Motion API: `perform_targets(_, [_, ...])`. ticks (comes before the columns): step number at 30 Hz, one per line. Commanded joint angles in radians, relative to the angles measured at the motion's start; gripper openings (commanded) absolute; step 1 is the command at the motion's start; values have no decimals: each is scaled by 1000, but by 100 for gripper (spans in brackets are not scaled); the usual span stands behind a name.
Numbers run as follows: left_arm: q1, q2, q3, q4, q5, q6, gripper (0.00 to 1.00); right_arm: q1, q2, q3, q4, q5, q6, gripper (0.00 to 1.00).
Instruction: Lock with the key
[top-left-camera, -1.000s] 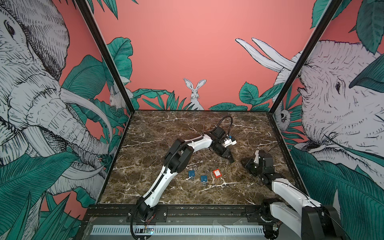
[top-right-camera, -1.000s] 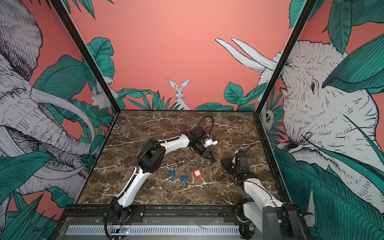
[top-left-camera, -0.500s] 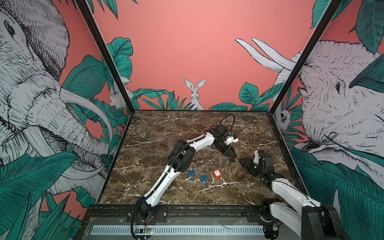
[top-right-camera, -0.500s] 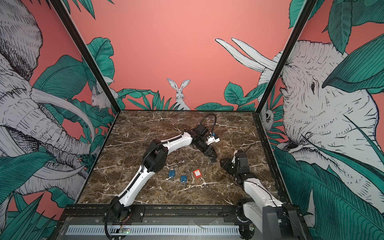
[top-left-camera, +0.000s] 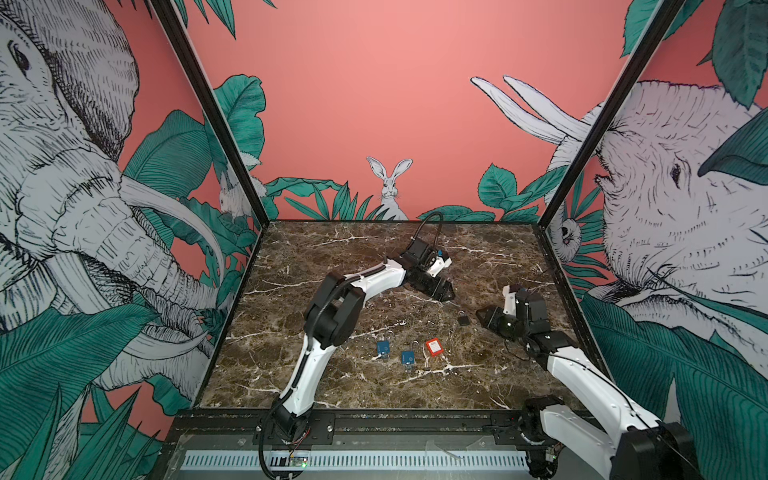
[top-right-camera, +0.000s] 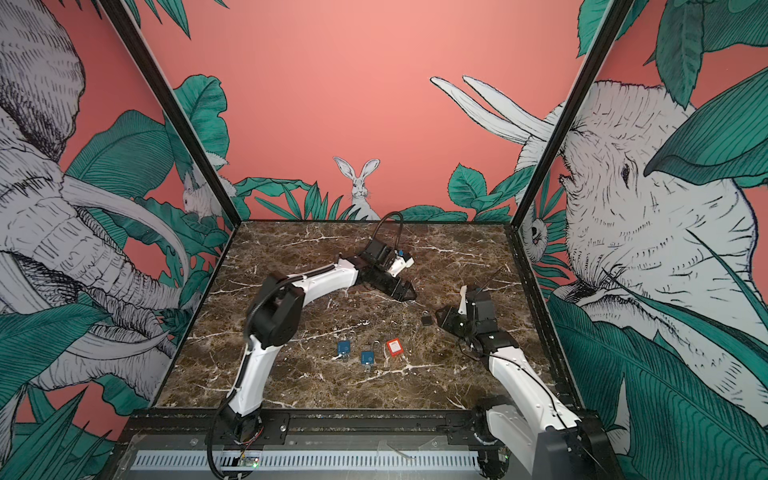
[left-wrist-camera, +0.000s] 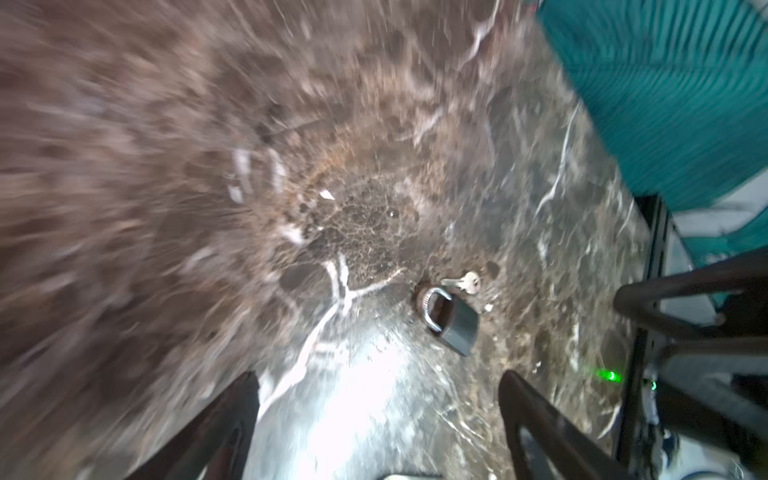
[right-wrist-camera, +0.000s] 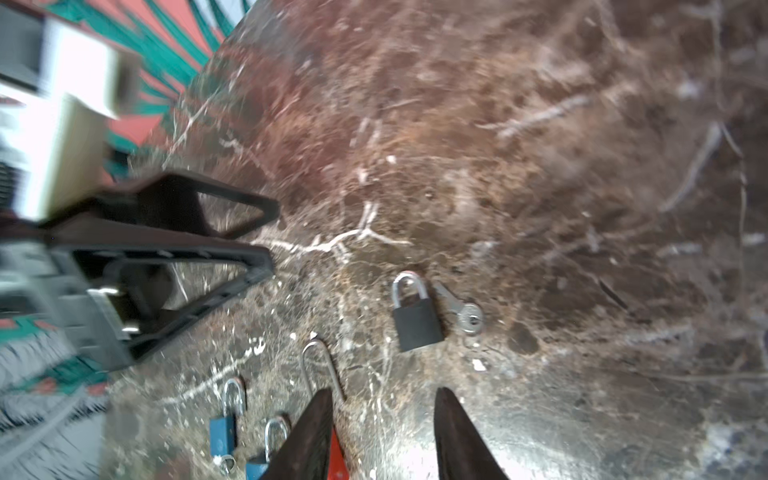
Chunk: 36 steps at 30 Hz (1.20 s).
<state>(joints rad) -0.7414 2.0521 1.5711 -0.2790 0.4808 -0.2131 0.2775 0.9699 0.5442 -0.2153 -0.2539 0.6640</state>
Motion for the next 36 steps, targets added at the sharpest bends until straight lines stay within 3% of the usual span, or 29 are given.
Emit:
perform_targets(1, [-10,-199,-173,217,-154,-121,91,107,16,76,-123,143,-86,40])
perform_targets(3, [-9,-304,-315,262,-248,-166,90,191,46,133,-165,212,-110,40])
perform_targets(6, [-2,-442,-479,280,-288,-168,92,313,98,205,-214,304,-134,40])
perform_targets(12, [8,-632,-629,170,-328,-160,94,493,169,260,-265,444,-140,40])
perform_targets(21, [88,-807,-852,283,-250,-289,97,536,272,208,-181,363,-96,50])
perform_targets(27, [109,-773,-880,393,-168,-350,98,556,334,181,-138,305,-88,59])
perform_targets(36, [112,-746,-896,483,-113,-400,97,576,410,158,-78,272,-73,58])
